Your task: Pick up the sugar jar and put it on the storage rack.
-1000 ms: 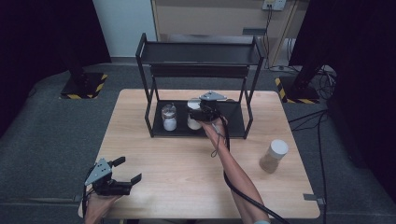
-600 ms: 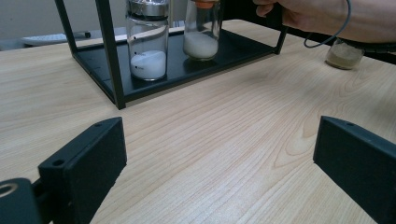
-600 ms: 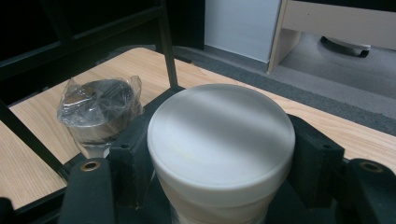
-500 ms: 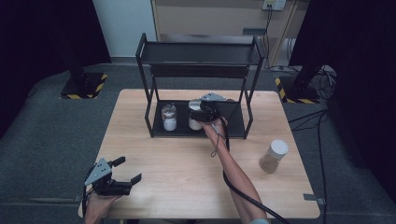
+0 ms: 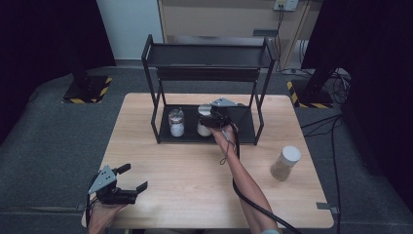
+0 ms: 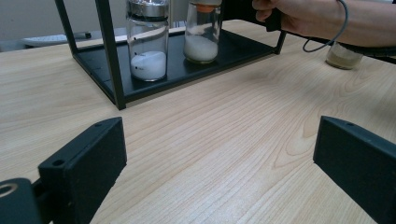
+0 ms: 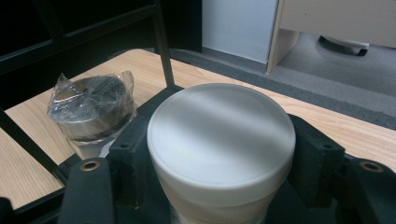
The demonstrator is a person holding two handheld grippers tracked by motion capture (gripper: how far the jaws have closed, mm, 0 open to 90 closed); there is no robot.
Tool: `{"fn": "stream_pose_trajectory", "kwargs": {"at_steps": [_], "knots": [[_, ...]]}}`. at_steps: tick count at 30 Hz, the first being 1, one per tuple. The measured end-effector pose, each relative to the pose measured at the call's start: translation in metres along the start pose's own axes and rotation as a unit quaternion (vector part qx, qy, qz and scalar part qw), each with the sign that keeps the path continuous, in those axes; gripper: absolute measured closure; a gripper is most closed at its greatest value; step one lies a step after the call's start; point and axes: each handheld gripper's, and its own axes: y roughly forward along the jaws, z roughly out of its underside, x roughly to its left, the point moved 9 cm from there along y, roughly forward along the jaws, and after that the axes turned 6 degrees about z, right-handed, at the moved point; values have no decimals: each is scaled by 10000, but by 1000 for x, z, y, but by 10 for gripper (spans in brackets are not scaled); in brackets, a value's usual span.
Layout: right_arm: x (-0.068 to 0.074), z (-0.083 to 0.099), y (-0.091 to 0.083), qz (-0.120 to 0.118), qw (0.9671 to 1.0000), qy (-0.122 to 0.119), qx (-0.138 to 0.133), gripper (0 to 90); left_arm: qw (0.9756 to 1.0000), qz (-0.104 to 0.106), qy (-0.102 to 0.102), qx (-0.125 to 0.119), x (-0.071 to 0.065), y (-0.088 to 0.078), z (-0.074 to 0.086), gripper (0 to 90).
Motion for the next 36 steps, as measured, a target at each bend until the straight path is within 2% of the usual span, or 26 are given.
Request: {"fn": "stream_pose_trajectory", "kwargs": {"at_steps": [6,9,12,16,19,26,30,36], "knots": [[0,1,0,-28,10000,12,1,320,10000,0,4,1,0,0,0,15],[0,2,-1,-10,10000,48,18,257,10000,-4,1,-3,0,0,0,15],[-1,3,-4,-32,10000,79,-48,162,10000,-6,4,-6,0,0,0,15],[-2,-1,-12,30,9998,107,-193,93,10000,-12,13,-4,0,0,0,14],[-4,-10,-22,93,9996,36,-246,81,10000,-21,15,-4,0,0,0,14],[-8,-24,-46,8,9994,-106,-315,79,10000,-21,23,14,-1,0,0,14],[-11,-26,-63,-128,9994,-121,-284,80,10000,-25,27,22,-1,1,0,14],[-14,-21,-89,-176,9992,-288,-218,81,10000,-26,34,32,-1,1,-1,14]]}}
